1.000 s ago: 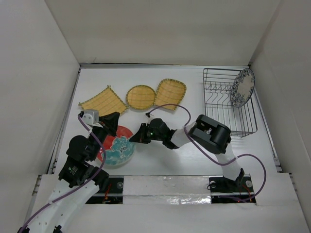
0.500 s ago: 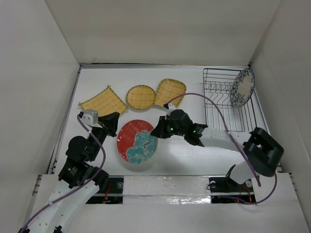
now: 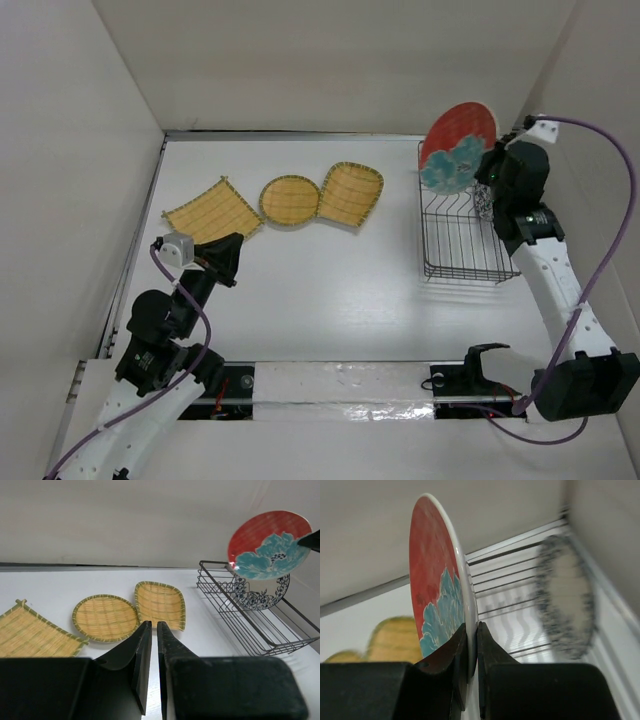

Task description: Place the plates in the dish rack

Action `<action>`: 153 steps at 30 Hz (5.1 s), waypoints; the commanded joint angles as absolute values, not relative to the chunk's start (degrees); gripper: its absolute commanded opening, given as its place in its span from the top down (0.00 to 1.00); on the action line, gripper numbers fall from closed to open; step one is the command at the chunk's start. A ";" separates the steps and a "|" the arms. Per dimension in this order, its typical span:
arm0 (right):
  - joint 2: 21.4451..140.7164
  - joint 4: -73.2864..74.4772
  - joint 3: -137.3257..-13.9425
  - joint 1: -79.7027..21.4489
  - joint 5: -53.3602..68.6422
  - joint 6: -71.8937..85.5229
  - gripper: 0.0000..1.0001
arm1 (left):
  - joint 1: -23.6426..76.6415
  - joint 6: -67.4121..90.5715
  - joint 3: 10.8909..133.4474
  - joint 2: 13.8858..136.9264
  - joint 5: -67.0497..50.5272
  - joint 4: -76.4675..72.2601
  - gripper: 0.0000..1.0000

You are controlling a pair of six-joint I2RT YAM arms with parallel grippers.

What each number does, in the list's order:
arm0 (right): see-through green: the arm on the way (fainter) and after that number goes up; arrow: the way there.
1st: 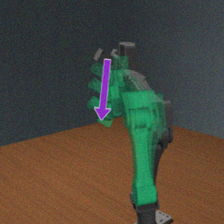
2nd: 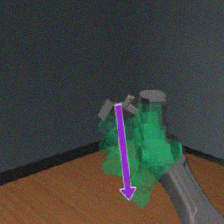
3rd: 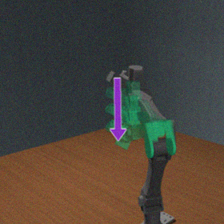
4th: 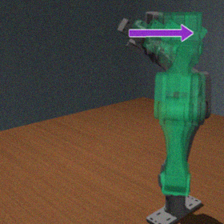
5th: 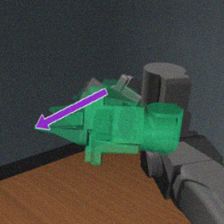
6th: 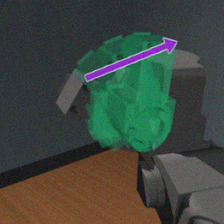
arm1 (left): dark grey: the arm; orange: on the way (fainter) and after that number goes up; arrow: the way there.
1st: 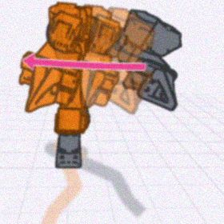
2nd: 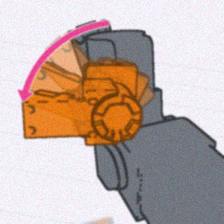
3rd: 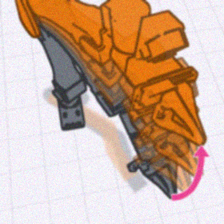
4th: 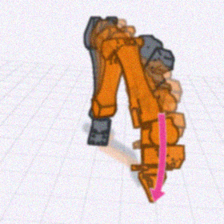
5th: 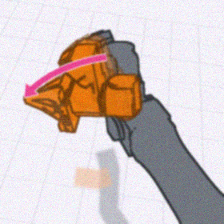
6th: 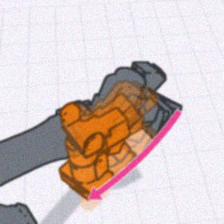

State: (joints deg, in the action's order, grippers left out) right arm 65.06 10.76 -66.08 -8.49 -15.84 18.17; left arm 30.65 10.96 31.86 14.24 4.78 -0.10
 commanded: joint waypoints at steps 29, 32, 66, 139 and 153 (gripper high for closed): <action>81.21 -5.27 -78.75 4.66 -21.00 -22.24 1.00 | 31.73 10.90 33.49 8.96 6.24 -1.76 0.92; 81.74 -6.33 -77.26 4.66 -23.29 -21.54 1.00 | 31.73 10.90 33.49 9.23 6.15 -1.76 0.92; 80.33 -13.62 -65.40 5.19 -25.84 -14.51 1.00 | 31.73 10.90 33.40 9.84 6.15 -1.76 0.92; 106.98 -6.59 -68.03 -31.55 -38.03 54.68 1.00 | 31.73 10.72 33.57 16.17 4.92 -2.37 0.93; 84.04 -8.80 -68.90 -29.90 -38.59 27.72 1.00 | 31.73 10.81 33.49 15.29 4.92 -2.29 0.92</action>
State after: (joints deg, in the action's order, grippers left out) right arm 90.85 -4.34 -66.59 -33.28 -35.88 36.40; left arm 31.44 10.96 31.86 15.42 5.61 0.27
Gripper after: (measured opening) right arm 0.120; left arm 0.073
